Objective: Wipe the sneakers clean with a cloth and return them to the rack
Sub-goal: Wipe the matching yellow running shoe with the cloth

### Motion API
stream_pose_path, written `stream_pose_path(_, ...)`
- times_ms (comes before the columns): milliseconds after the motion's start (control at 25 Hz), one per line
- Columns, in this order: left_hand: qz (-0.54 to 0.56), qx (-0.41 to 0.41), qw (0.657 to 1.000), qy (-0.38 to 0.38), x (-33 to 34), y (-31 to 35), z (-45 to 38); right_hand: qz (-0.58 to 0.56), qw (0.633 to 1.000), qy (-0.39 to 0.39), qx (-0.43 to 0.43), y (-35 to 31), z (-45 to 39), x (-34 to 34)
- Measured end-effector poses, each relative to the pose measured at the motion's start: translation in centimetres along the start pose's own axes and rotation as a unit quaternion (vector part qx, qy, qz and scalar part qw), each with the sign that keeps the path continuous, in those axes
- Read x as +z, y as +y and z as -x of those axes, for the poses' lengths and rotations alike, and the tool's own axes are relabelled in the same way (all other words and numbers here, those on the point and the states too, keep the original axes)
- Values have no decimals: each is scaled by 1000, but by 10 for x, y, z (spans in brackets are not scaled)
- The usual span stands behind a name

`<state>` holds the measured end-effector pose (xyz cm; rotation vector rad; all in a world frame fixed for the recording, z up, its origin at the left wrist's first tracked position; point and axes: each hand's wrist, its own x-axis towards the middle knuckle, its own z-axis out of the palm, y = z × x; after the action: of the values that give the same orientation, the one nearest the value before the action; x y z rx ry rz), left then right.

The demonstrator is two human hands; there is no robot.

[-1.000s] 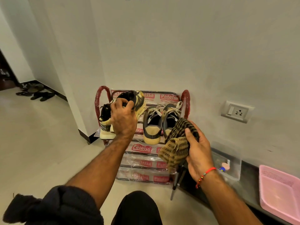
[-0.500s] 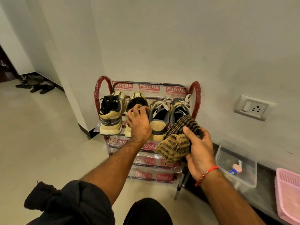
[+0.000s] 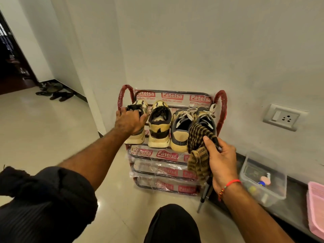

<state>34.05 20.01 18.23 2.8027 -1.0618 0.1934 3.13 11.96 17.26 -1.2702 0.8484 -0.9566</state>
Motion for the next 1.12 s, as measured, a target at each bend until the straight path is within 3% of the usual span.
stream_pose_path(120, -89, -6, 985, -145, -1, -3, -22, 94, 993, 7, -63, 0, 2, -1)
stream_pose_path(240, -53, -8, 980, -193, 6, -7, -32, 27, 998, -30, -50, 1, 4, -5)
stream_pose_path(360, -7, 13, 992, -129, -5, -14, -27, -88, 995, -14, 47, -1, 1, -10)
stream_pose_path(480, 111, -49, 992, -24, -39, -26, -17, -218, 966, -28, 137, -10, 2, -12)
stream_pose_path(560, 226, -84, 970, 15, -71, -31, -8, -258, 953, -44, 155, -15, 7, -11)
stream_pose_path(680, 369, -78, 926, -3, -131, -16, 23, -279, 947, -58, 151, -26, 20, -24)
stream_pose_path(920, 446, 4, 887, -123, -209, 60, 118, -318, 938, -56, 126, -56, 53, -91)
stream_pose_path(1000, 509, 30, 846, -156, -208, 91, 148, -316, 941, -46, 113, -64, 63, -122)
stream_pose_path(1120, 629, 29, 747, -213, -181, 145, 195, -284, 953, -17, 106, -66, 78, -173)
